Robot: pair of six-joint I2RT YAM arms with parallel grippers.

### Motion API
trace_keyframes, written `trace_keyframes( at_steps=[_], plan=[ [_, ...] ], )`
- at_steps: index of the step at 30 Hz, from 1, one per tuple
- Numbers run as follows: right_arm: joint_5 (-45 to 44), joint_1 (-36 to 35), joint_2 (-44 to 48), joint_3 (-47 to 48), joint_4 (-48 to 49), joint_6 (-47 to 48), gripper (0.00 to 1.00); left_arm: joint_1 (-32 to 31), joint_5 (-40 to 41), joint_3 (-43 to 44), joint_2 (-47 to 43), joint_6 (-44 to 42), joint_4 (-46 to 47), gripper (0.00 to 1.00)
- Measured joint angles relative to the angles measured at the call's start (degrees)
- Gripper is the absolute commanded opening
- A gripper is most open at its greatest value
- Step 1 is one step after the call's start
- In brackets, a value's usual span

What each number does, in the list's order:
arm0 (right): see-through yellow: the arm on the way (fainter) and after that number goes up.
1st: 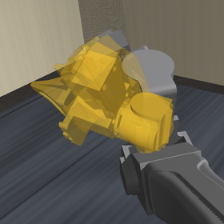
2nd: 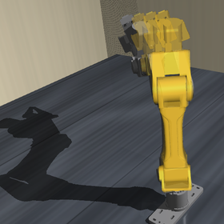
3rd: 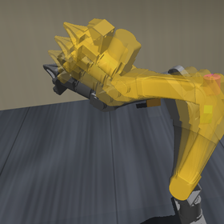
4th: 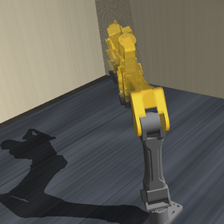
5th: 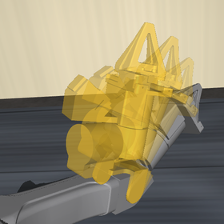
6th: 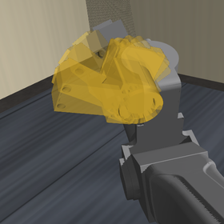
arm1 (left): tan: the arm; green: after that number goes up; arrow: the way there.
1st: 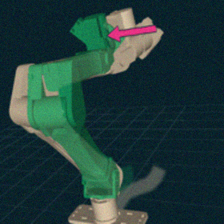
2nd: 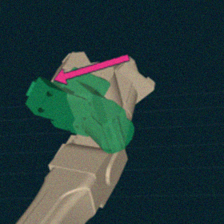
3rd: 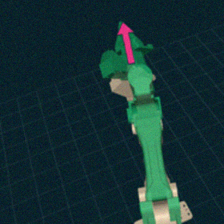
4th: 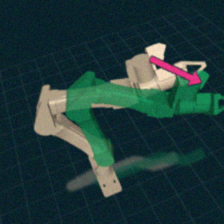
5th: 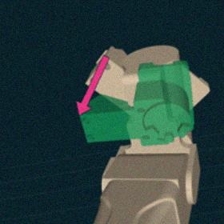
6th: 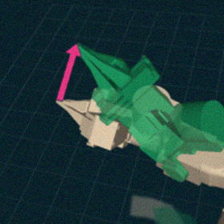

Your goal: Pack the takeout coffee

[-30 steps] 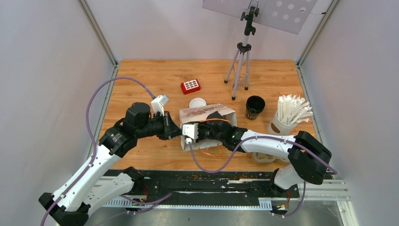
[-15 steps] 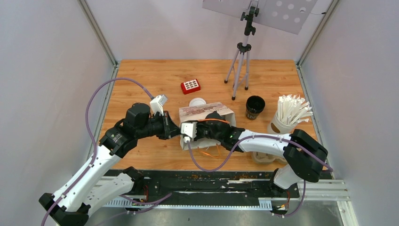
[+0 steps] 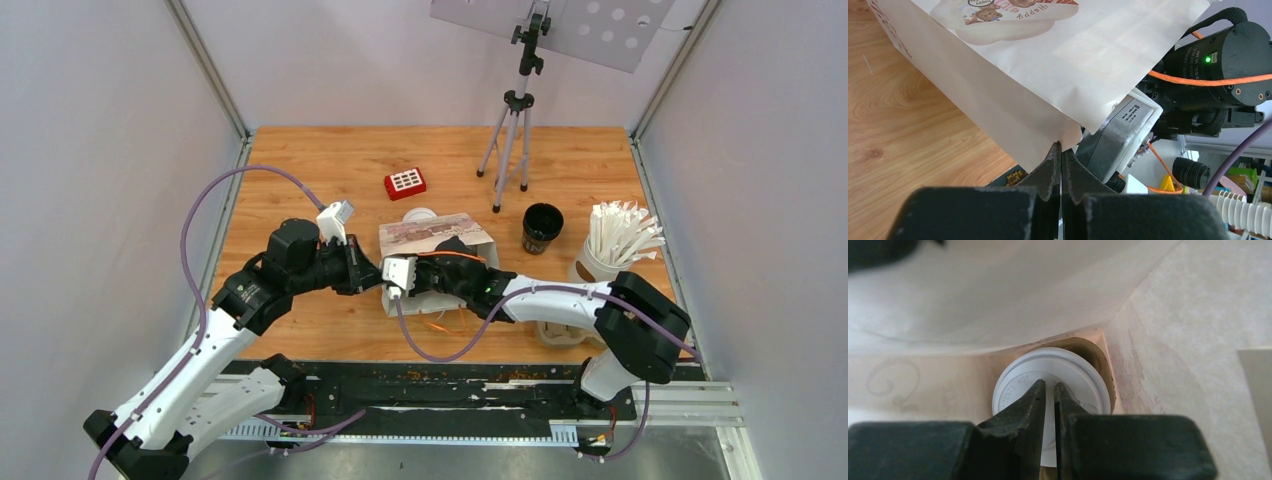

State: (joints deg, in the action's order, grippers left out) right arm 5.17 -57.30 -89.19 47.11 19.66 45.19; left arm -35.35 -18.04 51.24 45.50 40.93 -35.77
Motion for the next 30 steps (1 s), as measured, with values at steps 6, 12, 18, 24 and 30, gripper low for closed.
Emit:
trace_keyframes(
  at_steps=[6,12,18,24,30],
  plan=[
    [-0.37,0.00,-1.11,0.79,0.55,-0.31,0.13,0.26,0.92,-0.20,0.00,0.13,0.02,0.00],
    [-0.87,0.00,-1.79,1.07,1.29,-0.63,0.12,0.31,1.73,-0.24,0.00,0.20,0.04,0.00],
    [-1.25,0.00,-2.56,1.62,1.77,-1.03,0.12,0.52,2.49,-0.31,0.00,0.28,0.07,0.00],
    [-2.69,-0.02,-2.84,2.03,2.10,-1.38,0.11,0.63,3.17,-0.37,0.00,0.37,0.66,0.00],
    [-3.82,-0.02,-3.50,2.34,2.49,-1.70,0.11,0.94,3.43,-0.96,0.00,0.39,0.92,0.00]
  ],
)
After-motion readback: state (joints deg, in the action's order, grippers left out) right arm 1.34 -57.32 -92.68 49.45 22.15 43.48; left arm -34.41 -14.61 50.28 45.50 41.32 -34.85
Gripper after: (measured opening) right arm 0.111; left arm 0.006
